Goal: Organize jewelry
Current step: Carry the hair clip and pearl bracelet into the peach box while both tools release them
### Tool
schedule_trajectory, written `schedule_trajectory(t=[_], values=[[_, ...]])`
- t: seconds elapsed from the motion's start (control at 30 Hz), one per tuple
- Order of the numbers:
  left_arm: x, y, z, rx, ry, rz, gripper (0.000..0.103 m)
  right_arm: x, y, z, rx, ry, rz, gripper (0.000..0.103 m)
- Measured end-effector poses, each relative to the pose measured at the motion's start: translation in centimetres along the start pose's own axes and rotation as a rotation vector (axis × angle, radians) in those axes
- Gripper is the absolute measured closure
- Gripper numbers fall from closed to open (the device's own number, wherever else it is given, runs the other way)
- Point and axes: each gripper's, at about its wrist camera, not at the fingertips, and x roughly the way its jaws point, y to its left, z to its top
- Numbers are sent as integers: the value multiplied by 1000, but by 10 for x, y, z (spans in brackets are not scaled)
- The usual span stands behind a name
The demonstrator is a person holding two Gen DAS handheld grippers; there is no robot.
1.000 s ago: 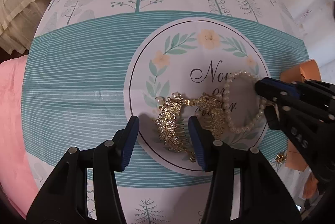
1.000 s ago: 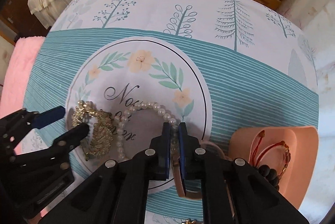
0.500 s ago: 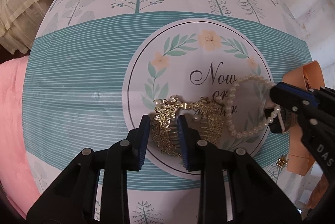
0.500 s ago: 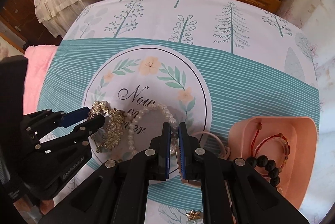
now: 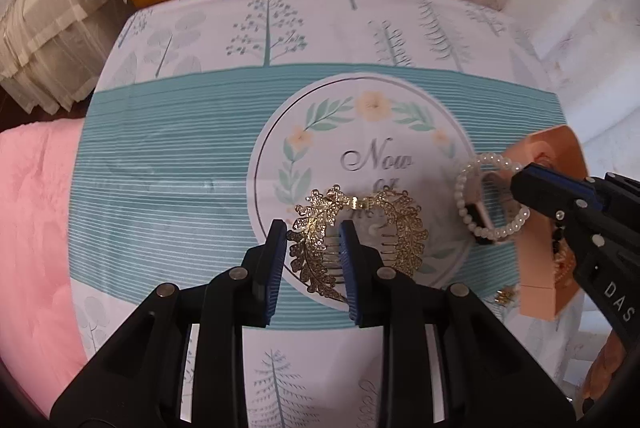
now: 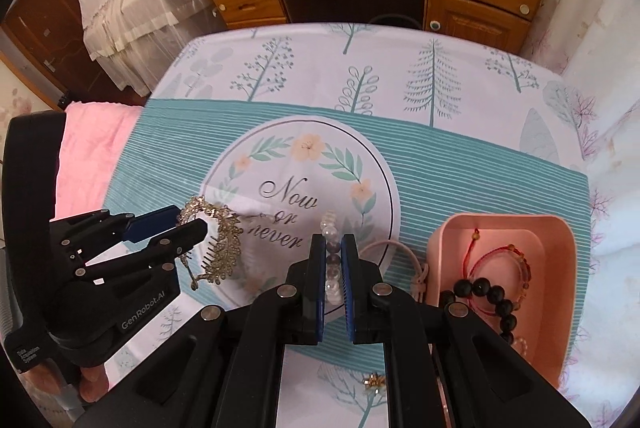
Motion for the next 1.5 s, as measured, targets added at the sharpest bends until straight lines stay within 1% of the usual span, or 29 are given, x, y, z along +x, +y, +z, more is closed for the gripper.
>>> schedule_trajectory(t=[0.13, 0.27, 0.43, 0.57, 0.67, 0.83, 0.97, 1.07, 1.17, 1.27, 1.4, 1.5], values=[[-21, -17, -3, 31, -27, -8, 79, -27, -2, -8, -2, -39, 7, 96], [-40, -43, -5, 66, -54, -22, 79, -58, -11, -17, 2, -81, 7, 96], [-55, -79, -5, 112, -82, -49, 79, -94, -34, -30, 19, -129, -4, 96], [-56, -109, -2, 146, -84, -66, 79, -109, -61, -43, 48, -143, -20, 96], [-54, -126, 1, 168, -84, -78, 79, -107, -86, -54, 84, -128, -21, 95], [-46, -154, 4, 204, -65, -94, 79, -76, -138, -79, 178, -46, -47, 95], [-39, -171, 4, 233, -53, -109, 79, -48, -171, -99, 232, 26, -116, 95], [-35, -183, 4, 254, -43, -120, 79, -38, -184, -115, 248, 54, -157, 95], [-31, -194, 6, 275, -37, -122, 79, -37, -188, -126, 257, 66, -145, 94], [-27, -202, 8, 284, -32, -125, 79, -43, -189, -133, 273, 44, -142, 93], [-17, -215, 13, 295, -21, -133, 79, -59, -187, -141, 300, 2, -103, 93], [-5, -226, 17, 306, -16, -141, 79, -71, -180, -139, 297, -36, -118, 93]])
